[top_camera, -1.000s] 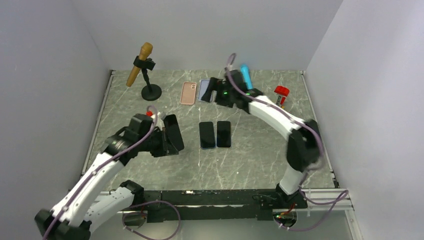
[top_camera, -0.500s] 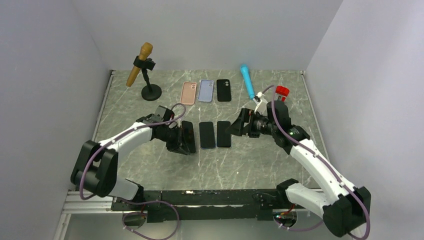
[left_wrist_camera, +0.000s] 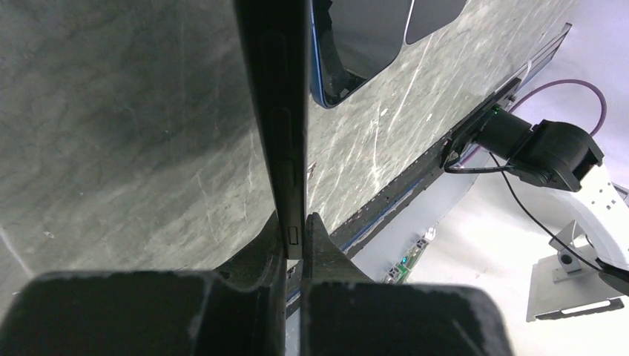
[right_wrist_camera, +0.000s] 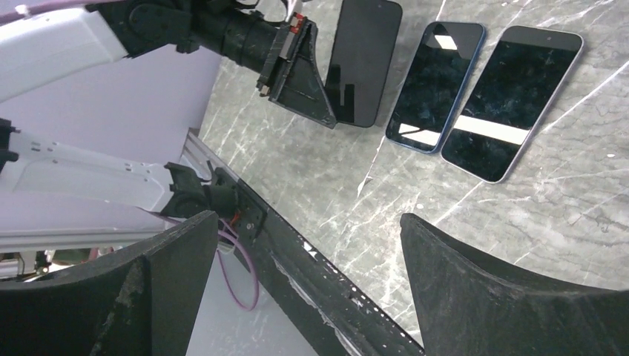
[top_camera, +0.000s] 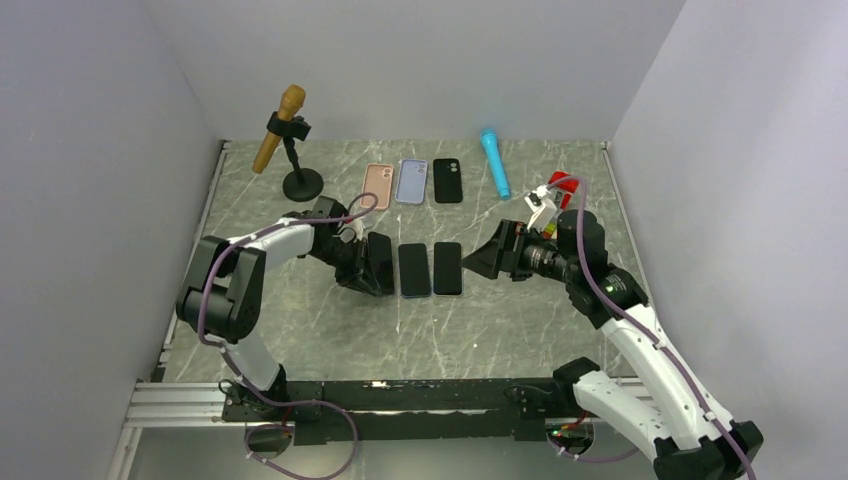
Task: Take the phone out of the phone case
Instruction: Place the phone at the center of the board, then reset both arms
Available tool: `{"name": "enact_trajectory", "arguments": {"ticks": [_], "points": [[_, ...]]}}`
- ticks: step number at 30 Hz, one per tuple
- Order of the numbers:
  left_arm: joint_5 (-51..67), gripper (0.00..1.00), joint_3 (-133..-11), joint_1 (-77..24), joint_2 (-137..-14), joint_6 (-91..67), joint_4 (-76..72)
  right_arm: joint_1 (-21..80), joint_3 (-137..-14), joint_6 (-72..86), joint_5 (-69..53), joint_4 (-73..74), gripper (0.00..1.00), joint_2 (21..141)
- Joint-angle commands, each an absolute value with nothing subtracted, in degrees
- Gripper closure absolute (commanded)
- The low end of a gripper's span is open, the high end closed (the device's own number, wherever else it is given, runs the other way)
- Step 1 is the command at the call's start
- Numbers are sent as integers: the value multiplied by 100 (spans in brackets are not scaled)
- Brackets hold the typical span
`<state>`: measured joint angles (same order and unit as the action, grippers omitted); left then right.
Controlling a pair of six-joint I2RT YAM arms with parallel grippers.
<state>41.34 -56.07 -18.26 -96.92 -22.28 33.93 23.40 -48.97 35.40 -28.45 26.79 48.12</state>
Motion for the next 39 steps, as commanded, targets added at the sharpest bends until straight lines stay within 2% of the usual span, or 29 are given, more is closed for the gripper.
{"name": "enact_trajectory", "arguments": {"ticks": [1,7,11,14,22,25,32,39], "points": [[4571,99,-6012,-1786,-9980,-1628,3801,2329,-4827,3694,-2707,2784,5,4497],[4463,92,-6294,-1775,-10412,-1434,4178,2329,-4835,3675,-2636,2987,5,4332],[4251,81,-6402,-1771,-10521,-1427,4343,2334,-4723,3775,-2614,2940,5,4229],[4060,76,-6450,-1758,-10553,-1349,4453,2330,-4681,3852,-2616,2895,5,4204],[3339,51,-6630,-1731,-10323,-1330,4762,2323,-5202,3753,-2416,3004,5,4457],[2904,46,-6803,-1731,-10064,-1361,4959,2330,-5379,3688,-2169,3161,5,4582],[2013,40,-7143,-1731,-8597,-1758,5147,2332,-5930,3577,-884,3728,4,4831],[1672,34,-6452,-1844,-5676,-3200,3308,2329,-6726,3383,456,4109,4,4814]]}}
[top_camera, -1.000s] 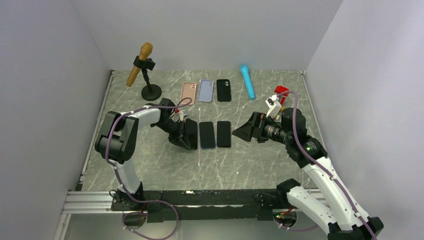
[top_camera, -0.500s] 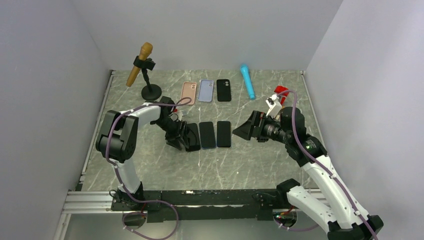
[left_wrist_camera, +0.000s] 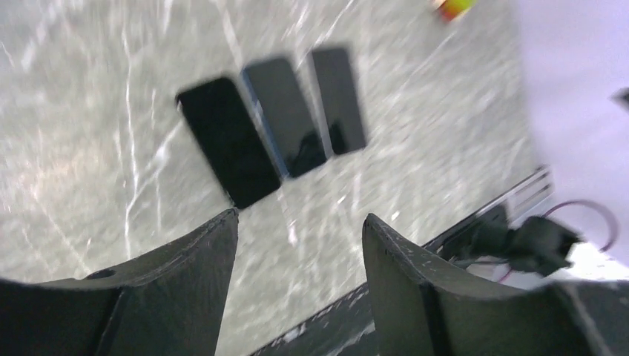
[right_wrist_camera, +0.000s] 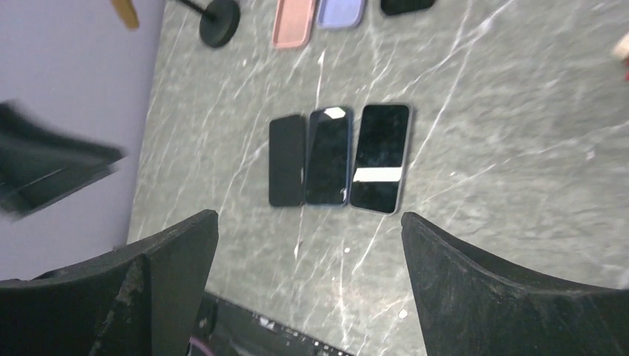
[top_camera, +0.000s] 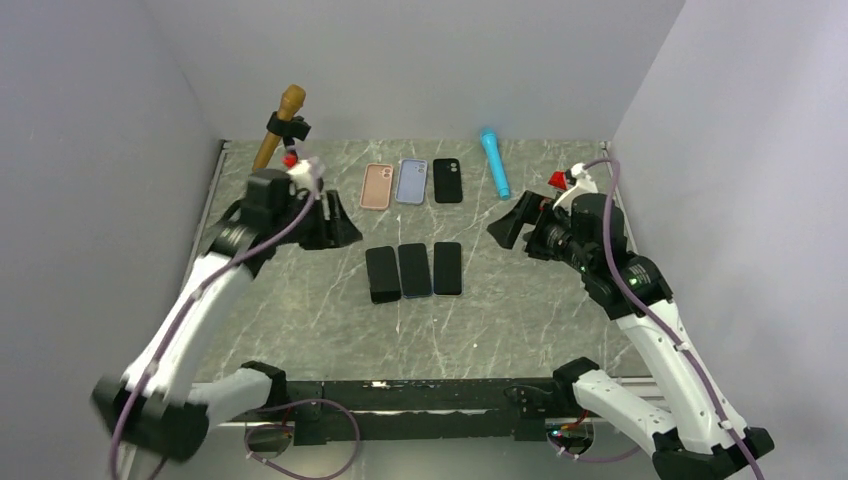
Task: Take the phone out of the phone case
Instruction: Reset both arms
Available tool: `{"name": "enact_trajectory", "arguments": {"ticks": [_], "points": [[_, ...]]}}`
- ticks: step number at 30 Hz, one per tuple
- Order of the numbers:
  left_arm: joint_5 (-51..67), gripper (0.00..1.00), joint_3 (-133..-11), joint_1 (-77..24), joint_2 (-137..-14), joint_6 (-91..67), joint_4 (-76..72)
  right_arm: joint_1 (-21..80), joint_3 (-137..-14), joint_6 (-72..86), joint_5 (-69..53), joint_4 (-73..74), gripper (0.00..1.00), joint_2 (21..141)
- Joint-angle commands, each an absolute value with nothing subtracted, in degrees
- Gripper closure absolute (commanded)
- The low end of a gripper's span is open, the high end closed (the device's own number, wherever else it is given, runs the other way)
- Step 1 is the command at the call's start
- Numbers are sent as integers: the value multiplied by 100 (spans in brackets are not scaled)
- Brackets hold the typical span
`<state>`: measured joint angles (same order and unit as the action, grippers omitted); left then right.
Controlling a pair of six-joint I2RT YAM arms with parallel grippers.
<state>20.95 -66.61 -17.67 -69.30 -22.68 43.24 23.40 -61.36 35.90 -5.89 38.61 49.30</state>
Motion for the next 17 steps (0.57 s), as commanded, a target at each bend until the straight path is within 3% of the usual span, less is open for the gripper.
{"name": "enact_trajectory", "arguments": {"ticks": [1,7,14,17], "points": [[1495,34,-6442,-1878,-5406,-3340,3201,2328,-6881,3286,551,4113,3,4780],[561,32,-6512,-2108,-4270,-3481,2720,2333,-7626,2555,1015,4218,0,4440],[18,31,-7131,-2109,-4094,-3072,3116,2329,-7648,2898,2202,4171,0,3730],[18,31,-7245,-2106,-4218,-3026,3105,2329,-7618,2720,2037,4145,0,3734]]}}
